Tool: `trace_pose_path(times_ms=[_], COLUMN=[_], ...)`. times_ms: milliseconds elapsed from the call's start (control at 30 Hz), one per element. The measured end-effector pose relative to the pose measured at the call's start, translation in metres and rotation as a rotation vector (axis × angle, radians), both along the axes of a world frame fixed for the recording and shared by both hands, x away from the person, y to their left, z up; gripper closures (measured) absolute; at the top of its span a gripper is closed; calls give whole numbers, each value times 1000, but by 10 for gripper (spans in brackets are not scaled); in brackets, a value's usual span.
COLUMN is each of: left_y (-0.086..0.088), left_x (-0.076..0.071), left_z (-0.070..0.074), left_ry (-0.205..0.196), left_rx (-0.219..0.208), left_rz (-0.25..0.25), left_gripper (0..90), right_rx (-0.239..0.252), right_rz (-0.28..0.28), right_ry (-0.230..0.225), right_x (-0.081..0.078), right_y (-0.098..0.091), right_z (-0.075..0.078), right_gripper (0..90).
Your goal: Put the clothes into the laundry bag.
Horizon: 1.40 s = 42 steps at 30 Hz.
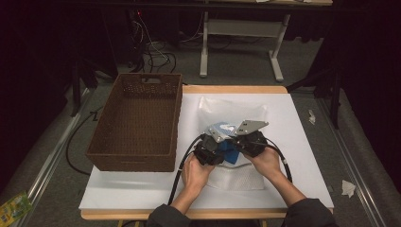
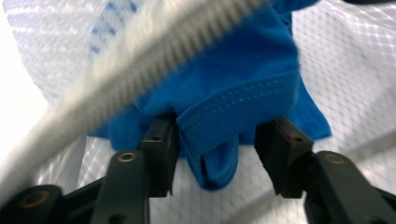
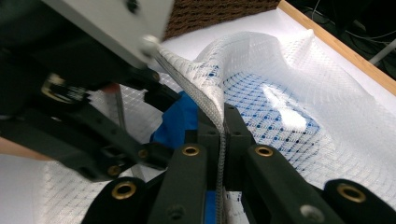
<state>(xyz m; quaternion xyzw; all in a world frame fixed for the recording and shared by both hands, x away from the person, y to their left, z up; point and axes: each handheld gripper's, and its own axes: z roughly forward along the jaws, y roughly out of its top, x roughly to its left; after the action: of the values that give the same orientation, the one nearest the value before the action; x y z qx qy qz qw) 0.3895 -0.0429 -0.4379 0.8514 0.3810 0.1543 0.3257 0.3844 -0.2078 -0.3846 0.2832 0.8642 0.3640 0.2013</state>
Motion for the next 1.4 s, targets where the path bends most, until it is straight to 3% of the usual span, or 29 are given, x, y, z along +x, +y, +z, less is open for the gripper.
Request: trace_pose_path(times_ms=[233,333,433,700,833,933,1000,1400], left_y=[12,14,19,36,39,39,37,42], left_x=[-12,-17,-21,-28,-27,-22,-20,-7], left_z=[13,14,15,27,31,29,25,4], left_ry=[-6,-6,-11,-99,-116,-108,-125,-48], left_rx=[-23,9,-1,18,30,43,53,103], left_rz=[-27,-44,-45,28,37,44,41,66], left_gripper=[422,396,395,388,382,381,407,514], right_rx=[3,10,8,3,5,10,13,24], right_rz=[-8,-9,-4,5,8,9,12,15], right_ry=[-2,-3,-1,-2,-3,1,2,15], right_x=[0,0,0,-4,-6,-7,-8,-21], right_y=[-3,-3,-3,-4,-4,-5,-6,-12], right_z=[1,1,0,0,-2,-4,-6,-17], right_gripper=[895,895,895,894,894,894,894,890])
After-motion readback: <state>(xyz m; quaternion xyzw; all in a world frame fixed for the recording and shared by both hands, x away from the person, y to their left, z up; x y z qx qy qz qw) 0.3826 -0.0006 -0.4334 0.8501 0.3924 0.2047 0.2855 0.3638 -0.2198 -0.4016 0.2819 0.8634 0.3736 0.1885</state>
